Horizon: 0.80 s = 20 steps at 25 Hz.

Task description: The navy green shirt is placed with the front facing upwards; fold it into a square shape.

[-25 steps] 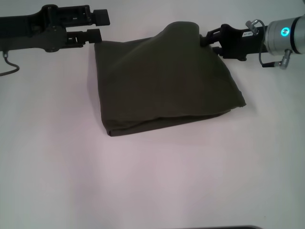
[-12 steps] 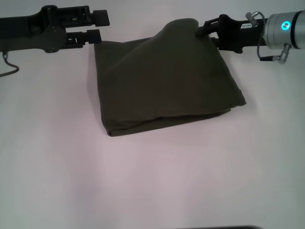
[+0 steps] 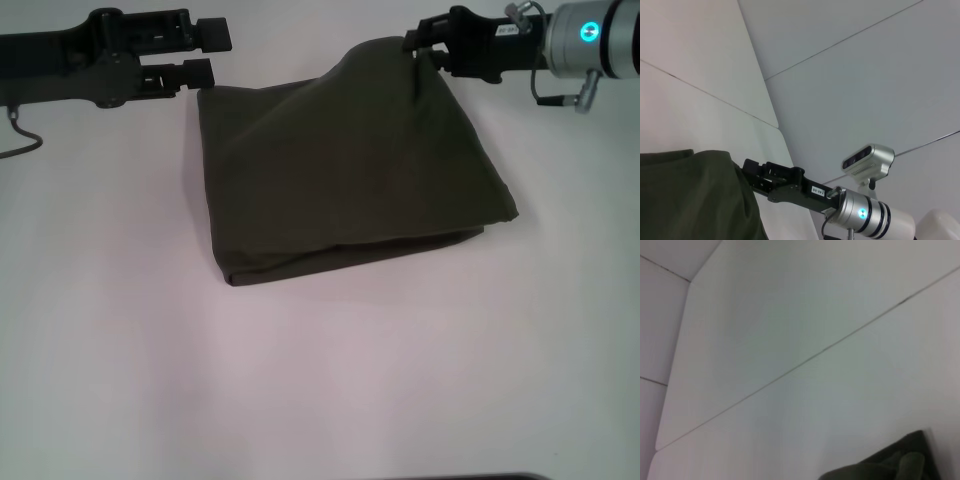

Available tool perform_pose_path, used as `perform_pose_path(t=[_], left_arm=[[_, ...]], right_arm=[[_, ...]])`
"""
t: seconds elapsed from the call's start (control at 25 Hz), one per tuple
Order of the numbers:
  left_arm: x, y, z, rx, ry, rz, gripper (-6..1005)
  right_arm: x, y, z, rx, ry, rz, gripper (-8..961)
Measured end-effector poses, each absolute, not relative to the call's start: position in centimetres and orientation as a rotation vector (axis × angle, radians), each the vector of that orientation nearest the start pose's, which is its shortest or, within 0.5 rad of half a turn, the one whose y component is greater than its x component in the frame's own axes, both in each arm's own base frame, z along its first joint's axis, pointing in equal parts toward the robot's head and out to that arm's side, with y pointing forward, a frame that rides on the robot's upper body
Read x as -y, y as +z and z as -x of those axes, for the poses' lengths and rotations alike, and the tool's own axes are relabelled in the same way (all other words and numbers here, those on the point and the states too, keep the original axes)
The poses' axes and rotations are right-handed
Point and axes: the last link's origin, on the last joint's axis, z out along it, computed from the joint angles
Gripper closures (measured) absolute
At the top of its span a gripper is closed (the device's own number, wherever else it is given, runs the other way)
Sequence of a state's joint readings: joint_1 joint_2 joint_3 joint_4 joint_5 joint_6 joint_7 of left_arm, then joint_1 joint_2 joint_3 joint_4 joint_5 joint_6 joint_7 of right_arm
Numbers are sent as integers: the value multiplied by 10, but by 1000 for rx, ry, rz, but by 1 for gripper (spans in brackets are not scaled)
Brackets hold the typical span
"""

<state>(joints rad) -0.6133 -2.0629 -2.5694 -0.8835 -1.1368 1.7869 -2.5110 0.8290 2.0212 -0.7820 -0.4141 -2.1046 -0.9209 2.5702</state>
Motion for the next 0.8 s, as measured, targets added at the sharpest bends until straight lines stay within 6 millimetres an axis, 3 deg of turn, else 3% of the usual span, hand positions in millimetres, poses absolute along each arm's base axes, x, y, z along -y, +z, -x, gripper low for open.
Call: perform_pose_path(t=[0.8], left_arm=[[-348, 58, 213, 1854, -946, 2451, 296]], right_arm=[[-458, 3, -232, -1809, 583, 1907, 520]])
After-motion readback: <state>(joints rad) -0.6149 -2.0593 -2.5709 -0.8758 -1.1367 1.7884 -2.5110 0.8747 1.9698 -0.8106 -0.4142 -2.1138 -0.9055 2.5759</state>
